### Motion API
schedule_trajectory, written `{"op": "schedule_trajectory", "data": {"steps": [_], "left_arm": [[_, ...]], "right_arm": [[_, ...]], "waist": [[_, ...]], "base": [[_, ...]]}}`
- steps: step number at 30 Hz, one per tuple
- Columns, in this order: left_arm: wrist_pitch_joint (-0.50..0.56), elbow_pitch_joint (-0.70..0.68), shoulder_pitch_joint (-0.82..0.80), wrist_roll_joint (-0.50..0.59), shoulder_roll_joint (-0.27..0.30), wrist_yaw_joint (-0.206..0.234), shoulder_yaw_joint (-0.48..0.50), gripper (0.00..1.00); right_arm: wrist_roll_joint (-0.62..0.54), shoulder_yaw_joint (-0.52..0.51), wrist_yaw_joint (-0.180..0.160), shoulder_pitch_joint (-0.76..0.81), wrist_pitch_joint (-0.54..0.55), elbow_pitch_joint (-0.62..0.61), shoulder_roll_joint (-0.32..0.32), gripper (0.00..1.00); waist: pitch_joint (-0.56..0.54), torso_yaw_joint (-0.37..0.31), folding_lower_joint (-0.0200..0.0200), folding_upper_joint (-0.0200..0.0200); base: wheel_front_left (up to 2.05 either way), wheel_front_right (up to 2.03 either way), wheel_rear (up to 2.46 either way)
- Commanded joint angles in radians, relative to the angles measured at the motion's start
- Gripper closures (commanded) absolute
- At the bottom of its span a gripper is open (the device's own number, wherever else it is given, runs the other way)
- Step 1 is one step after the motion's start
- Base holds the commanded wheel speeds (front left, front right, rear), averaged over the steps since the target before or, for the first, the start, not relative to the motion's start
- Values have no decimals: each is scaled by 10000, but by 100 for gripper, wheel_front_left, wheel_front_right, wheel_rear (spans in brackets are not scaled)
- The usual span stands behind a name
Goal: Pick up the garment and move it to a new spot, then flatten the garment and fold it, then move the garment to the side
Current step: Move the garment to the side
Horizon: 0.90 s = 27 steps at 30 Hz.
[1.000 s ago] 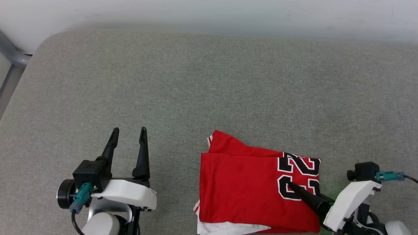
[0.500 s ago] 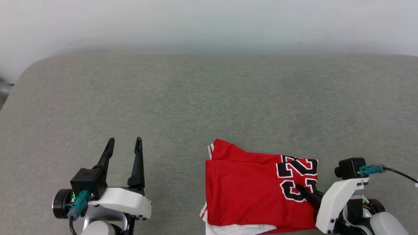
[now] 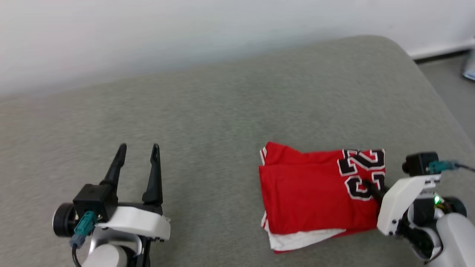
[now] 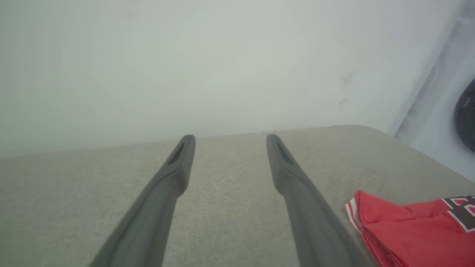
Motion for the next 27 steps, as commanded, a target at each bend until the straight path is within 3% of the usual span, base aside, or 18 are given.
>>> {"op": "schedule_trajectory", "data": {"steps": [1, 9, 17, 27], "left_arm": [[41, -63, -176, 71, 45, 9, -22, 0], [483, -493, -1288, 510, 370, -194, -193, 0], [877, -913, -2586, 891, 536, -492, -442, 0], [1089, -1155, -3544, 1278, 590, -724, -720, 0]], "right_arm": [[-23, -6, -8, -332, -102, 81, -65, 100], [-439, -511, -10, -2221, -1288, 1595, -646, 100], [-1245, -1762, -10, -3998, -2336, 3001, -1723, 100], [-2381, -3225, -10, -5224, -3173, 4106, -2530, 100]], "waist": [[585, -816, 0, -1], [1990, -1249, 0, -1], [3352, -710, 0, -1], [4494, -120, 0, -1]], "base": [[0, 0, 0], [0, 0, 0], [0, 0, 0], [0, 0, 0]]}}
